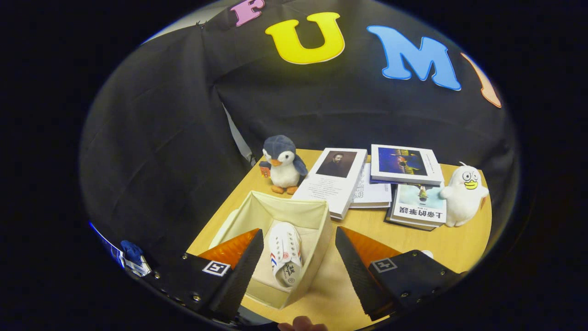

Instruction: Open the storage box then place both shoes into the box .Put the left shoe in first, then the right shoe, with the right side of both shoes facing outward in a uniform manner.

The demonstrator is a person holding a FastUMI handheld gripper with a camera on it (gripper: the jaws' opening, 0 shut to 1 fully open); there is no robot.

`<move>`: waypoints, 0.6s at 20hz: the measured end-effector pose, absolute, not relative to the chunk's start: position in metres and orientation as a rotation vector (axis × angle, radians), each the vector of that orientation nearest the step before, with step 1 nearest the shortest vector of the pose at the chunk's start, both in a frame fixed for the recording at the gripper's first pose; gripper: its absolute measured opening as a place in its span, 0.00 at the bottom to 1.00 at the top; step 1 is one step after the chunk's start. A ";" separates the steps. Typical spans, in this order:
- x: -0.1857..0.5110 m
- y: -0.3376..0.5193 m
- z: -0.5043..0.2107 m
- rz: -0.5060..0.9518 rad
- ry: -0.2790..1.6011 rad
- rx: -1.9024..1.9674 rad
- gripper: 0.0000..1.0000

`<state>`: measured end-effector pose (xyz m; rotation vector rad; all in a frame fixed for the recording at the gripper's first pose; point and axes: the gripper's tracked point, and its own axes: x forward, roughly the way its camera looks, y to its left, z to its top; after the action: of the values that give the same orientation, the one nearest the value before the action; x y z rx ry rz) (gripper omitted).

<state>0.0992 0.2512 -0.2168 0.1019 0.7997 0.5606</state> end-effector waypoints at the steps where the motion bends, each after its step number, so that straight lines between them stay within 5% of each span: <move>1: 0.100 0.241 -0.215 0.544 0.786 0.111 0.96; 12: 0.091 0.098 -0.238 0.314 0.714 0.141 0.96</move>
<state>0.0905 0.0976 -0.2378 0.1410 0.7144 0.3144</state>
